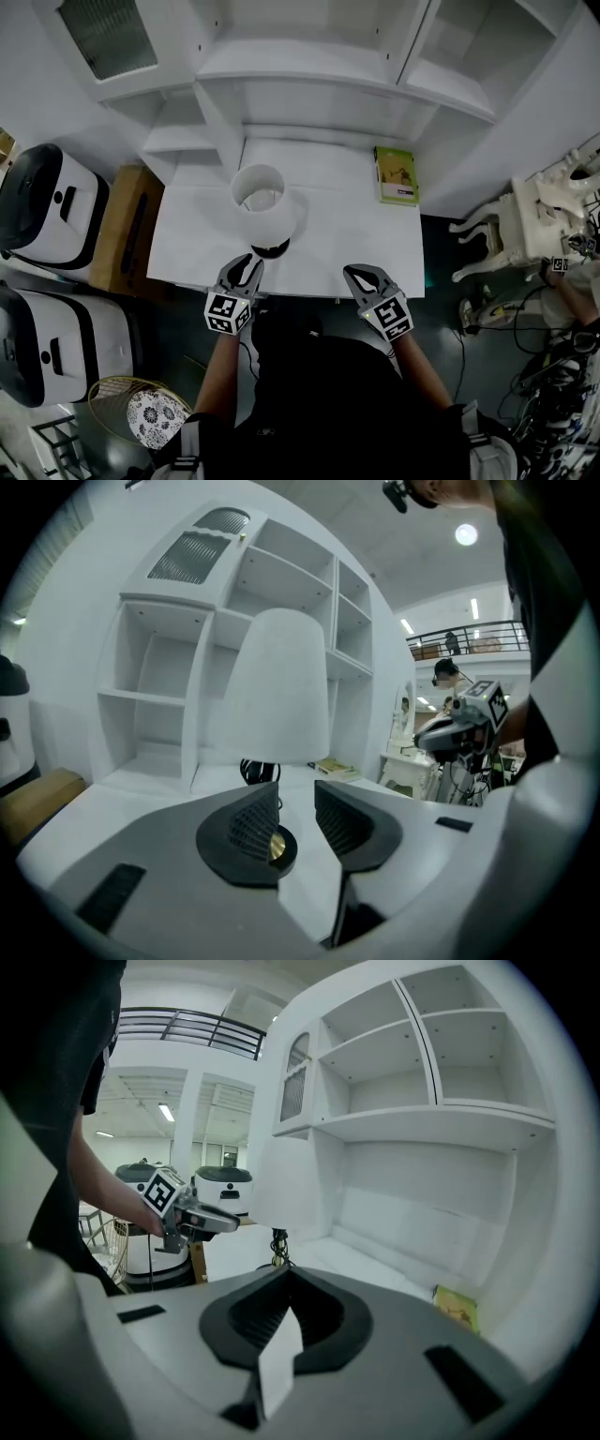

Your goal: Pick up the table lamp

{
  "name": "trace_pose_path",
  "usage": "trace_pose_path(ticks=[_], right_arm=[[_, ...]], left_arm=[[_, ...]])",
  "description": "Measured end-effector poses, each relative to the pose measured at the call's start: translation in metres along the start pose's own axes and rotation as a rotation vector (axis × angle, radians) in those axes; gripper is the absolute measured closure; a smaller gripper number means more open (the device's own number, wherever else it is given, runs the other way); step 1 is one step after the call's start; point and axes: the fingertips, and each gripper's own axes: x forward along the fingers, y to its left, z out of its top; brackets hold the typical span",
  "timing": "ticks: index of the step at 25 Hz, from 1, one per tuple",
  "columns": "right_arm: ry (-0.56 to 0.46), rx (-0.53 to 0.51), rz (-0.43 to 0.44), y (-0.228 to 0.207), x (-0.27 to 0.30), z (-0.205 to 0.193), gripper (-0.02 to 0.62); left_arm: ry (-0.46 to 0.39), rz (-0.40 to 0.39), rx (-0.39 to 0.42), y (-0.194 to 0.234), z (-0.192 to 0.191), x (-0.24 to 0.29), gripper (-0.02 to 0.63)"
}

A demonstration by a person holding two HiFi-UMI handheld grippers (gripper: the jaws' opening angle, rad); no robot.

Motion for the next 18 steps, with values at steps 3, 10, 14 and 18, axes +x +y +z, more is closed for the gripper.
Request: trace_pose_path(ticks=[3, 10, 14, 18], right_arm=[[0.025, -0.001, -0.013, -0.003, -0.002, -0.004, 0.588], [0.094, -0.001, -0.052, -0.012, -0.01, -0.02, 0.588], [0.126, -0.002, -0.059, -0.016, -0.008, -0.026, 0.588], [0.149, -0.003, -0.053, -0.018, -0.008, -0.028, 0.588]], left_arm=[[0.006, 0.013, 0.011, 0.015, -0.012, 0.015, 0.454], [-0.005, 0.012, 0.005, 0.037, -0.033, 0.047, 0.351], [0.003, -0.025, 0.01, 0.038, -0.039, 0.068, 0.342], [-0.015, -0.047, 0.005, 0.036, -0.036, 0.089, 0.336]])
